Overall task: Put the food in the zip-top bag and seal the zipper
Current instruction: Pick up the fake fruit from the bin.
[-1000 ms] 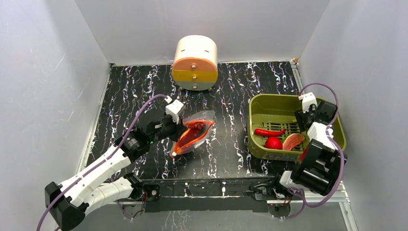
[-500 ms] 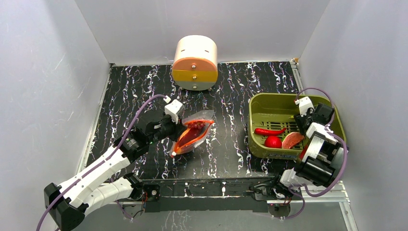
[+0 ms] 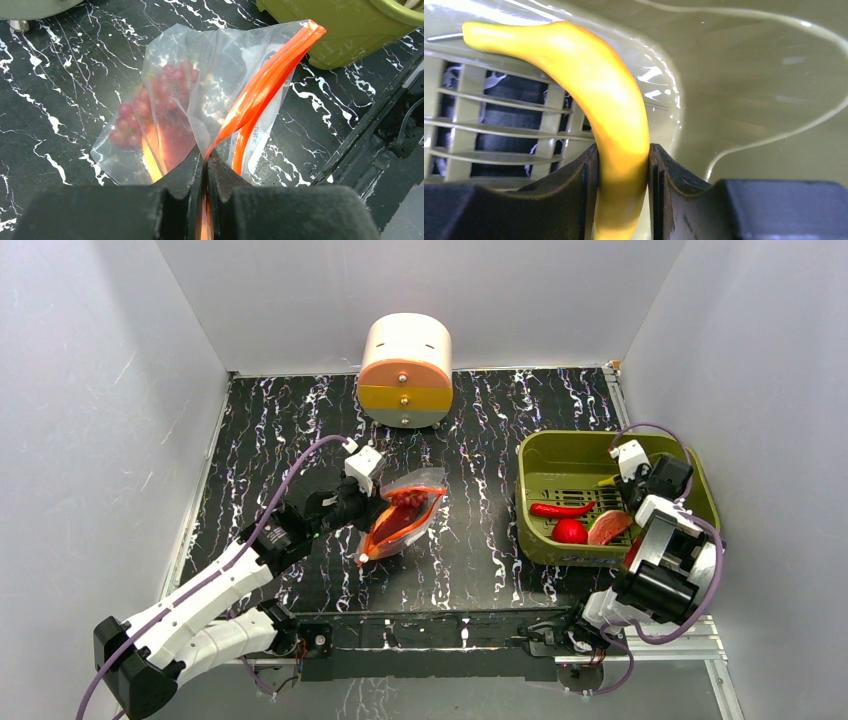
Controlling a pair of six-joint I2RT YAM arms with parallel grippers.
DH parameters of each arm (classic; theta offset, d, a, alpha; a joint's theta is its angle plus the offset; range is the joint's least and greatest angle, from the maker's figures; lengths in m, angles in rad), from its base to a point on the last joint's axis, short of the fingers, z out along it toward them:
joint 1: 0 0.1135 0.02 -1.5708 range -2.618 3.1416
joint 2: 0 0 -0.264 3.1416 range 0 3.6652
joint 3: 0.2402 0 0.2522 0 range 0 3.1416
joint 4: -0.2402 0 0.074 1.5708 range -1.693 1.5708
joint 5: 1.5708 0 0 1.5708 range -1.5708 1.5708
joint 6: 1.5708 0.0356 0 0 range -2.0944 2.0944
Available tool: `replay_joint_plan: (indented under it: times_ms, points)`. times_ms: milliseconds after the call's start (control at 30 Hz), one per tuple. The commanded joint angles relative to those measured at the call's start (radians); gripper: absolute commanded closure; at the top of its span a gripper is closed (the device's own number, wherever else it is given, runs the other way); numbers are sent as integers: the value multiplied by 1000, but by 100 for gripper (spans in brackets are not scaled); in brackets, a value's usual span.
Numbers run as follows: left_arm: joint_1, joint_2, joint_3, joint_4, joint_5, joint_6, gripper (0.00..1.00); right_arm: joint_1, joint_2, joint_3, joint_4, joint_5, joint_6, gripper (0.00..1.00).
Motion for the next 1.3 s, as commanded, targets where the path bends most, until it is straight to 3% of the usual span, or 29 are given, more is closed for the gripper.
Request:
replay_joint_plan:
  times_ms: [0,100,233,667,867,1033,1267]
  points:
    - [-4,-7,20,15,-29,52,96,6,-60,-44,-11,-51,40,90]
    - [-4,-12,33,25,-40,62,96,6,-101,-26,-26,-48,95,98]
    - [-4,-22,33,38,-37,52,96,24,-154,-9,-75,-95,179,98]
    - [-4,-29,35,24,-17,110,96,80,-366,16,-125,164,492,100]
    - [-4,-27,33,17,-60,11,97,158,-377,110,-209,304,635,96]
    - [-4,-30,-5,87,-27,-45,97,211,-364,257,-313,204,776,97]
    - [-4,-5,49,33,-49,-153,99,269,-455,320,-319,-22,925,97]
